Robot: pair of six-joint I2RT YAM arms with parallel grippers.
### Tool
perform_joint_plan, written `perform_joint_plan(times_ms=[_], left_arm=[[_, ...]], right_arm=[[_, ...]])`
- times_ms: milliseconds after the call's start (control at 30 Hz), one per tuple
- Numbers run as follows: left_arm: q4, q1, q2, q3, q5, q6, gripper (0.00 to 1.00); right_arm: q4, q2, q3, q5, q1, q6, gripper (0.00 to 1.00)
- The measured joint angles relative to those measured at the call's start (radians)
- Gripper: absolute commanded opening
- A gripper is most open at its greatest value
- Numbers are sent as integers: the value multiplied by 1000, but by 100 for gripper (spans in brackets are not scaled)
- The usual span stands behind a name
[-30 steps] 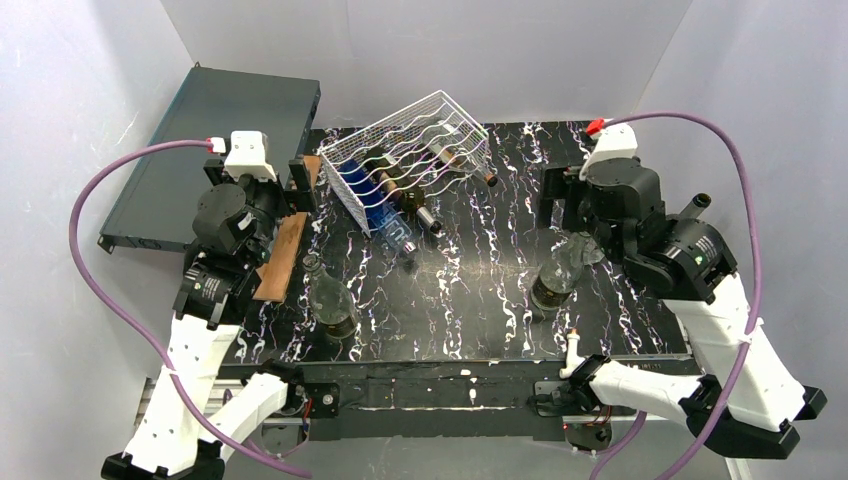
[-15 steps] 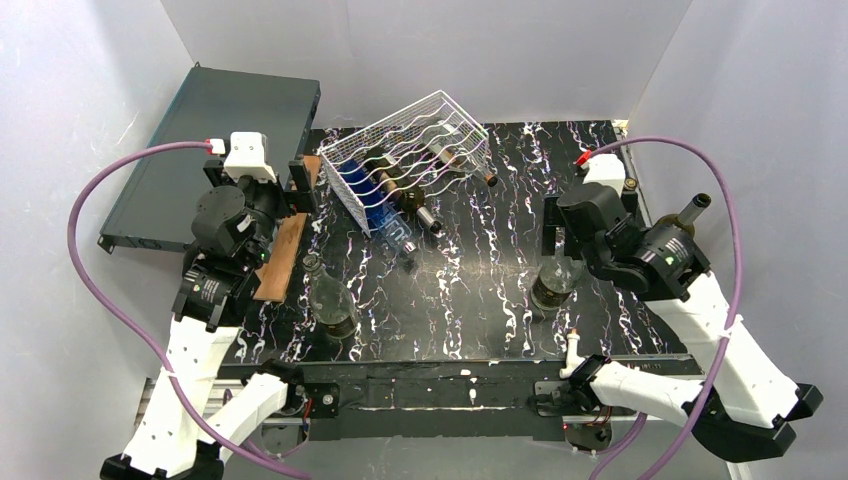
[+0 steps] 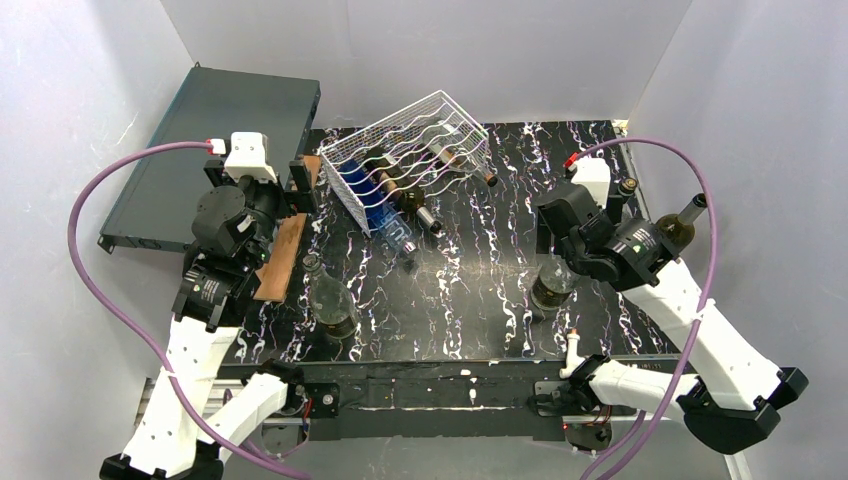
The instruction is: Put the wine bottle on the wine rack
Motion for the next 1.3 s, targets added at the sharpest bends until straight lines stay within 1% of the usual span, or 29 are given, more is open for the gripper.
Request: perform_joint_plan(times_ms=[133, 200, 333, 433, 467, 533, 567, 633, 667, 700, 733, 833, 1000, 1300], left_arm=[[0, -3, 0, 0, 0, 0, 99], [0, -3, 0, 0, 0, 0, 99], [0, -3, 0, 0, 0, 0, 99], [0, -3, 0, -1, 0, 0, 99], [0, -3, 0, -2, 0, 0, 99], [0, -3, 0, -2, 0, 0, 99], [0, -3, 0, -2, 0, 0, 99], [0, -3, 0, -2, 0, 0, 99], [0, -4, 0, -2, 0, 0, 99], [0, -4, 0, -2, 0, 0, 99], [0, -4, 0, -2, 0, 0, 99], [0, -4, 0, -2, 0, 0, 99], [0, -5, 0, -2, -1, 0, 99], [0, -5, 0, -2, -3, 0, 99]], right_arm=[[14, 0, -27, 1, -15, 6, 86], [27, 0, -42, 1, -24, 6, 84], [55, 0, -67, 1, -42, 3, 77], [72, 0, -78, 2, -54, -3, 70], [81, -1, -84, 10, -56, -11, 65], [92, -2, -86, 21, -57, -26, 49], [98, -3, -86, 24, -59, -34, 45], [117, -3, -87, 23, -62, -55, 32], [138, 0, -87, 11, -61, -60, 21], [152, 5, -87, 8, -60, -82, 8], [161, 10, -86, 5, -60, -97, 1], [222, 37, -77, -46, -60, -182, 1], [268, 116, -24, -120, -62, -239, 1], [419, 355, 146, -241, -68, -269, 1]])
